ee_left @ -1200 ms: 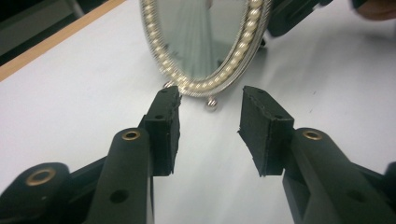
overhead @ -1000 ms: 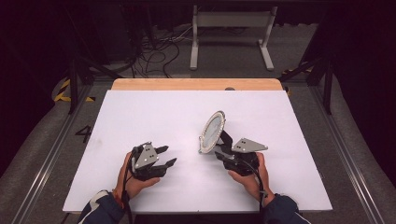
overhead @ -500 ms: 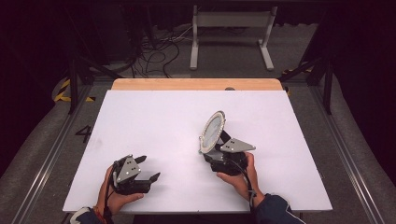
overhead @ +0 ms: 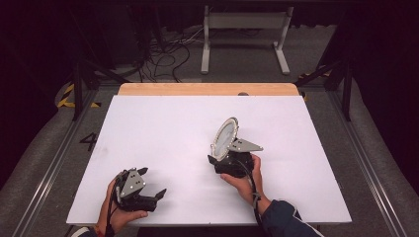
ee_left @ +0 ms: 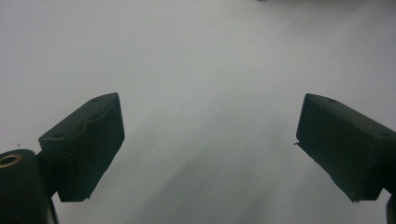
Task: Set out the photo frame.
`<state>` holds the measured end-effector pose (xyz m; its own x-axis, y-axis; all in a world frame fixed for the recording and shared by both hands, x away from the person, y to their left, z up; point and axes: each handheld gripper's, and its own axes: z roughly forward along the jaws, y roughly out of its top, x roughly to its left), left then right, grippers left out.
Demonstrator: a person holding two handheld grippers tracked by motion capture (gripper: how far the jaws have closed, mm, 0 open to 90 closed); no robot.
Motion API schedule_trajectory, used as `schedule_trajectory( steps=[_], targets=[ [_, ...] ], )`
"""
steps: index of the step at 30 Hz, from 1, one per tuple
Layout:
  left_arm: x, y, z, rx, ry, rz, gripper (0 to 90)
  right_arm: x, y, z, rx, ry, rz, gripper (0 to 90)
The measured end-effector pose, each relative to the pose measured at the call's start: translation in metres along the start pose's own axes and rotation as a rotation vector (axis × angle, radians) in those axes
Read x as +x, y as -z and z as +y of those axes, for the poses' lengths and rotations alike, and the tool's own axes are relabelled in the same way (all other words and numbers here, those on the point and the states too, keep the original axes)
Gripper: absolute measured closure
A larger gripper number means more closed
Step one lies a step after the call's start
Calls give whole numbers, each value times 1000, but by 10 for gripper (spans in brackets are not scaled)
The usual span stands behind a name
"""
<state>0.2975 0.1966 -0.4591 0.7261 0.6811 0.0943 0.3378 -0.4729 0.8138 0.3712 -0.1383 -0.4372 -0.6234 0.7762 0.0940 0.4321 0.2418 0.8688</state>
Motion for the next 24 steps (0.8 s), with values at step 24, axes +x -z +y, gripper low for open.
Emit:
schedule_trajectory(
  steps=[24],
  targets=[
    [-4, 0, -2, 16, -39, -6, 102, -18, 1, 0, 15, -70, 29, 583]
  ],
)
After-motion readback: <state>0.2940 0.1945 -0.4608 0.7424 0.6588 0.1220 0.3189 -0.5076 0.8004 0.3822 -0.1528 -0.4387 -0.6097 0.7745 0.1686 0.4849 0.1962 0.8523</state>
